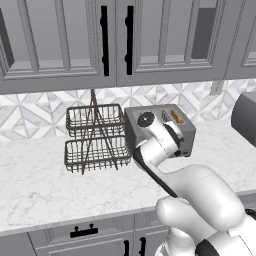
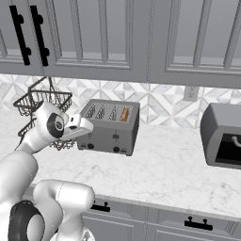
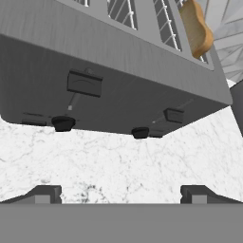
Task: Start the toaster. Once the lever pops up, take the bread to the plate on the dining counter.
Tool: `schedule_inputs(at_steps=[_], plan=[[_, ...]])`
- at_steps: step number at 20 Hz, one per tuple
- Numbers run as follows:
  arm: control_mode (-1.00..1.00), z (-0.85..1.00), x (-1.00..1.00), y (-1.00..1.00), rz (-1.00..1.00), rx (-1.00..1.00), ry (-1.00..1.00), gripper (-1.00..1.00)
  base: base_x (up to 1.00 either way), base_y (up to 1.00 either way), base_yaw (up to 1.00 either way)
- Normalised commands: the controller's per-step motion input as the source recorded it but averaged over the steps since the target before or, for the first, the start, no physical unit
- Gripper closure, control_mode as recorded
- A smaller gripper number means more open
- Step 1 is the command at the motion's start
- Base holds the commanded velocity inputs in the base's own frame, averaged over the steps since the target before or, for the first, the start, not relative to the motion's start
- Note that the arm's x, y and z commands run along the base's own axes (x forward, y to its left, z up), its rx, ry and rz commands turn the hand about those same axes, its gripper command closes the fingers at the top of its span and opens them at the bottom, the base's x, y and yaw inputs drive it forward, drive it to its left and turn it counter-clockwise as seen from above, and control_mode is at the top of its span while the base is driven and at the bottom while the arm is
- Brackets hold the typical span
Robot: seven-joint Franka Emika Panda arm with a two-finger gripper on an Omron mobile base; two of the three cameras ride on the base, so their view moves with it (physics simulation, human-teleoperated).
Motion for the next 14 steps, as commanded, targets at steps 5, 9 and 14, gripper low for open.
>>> schedule_inputs(at_steps=[5, 9, 14], plan=[[-1.0, 0.0, 0.0, 0.0, 0.0, 0.0, 0.0, -1.0, 0.0, 0.0, 0.0], [-1.0, 0.0, 0.0, 0.0, 0.0, 0.0, 0.0, -1.0, 0.0, 0.0, 0.0], [-1.0, 0.0, 0.0, 0.0, 0.0, 0.0, 0.0, -1.0, 0.0, 0.0, 0.0]])
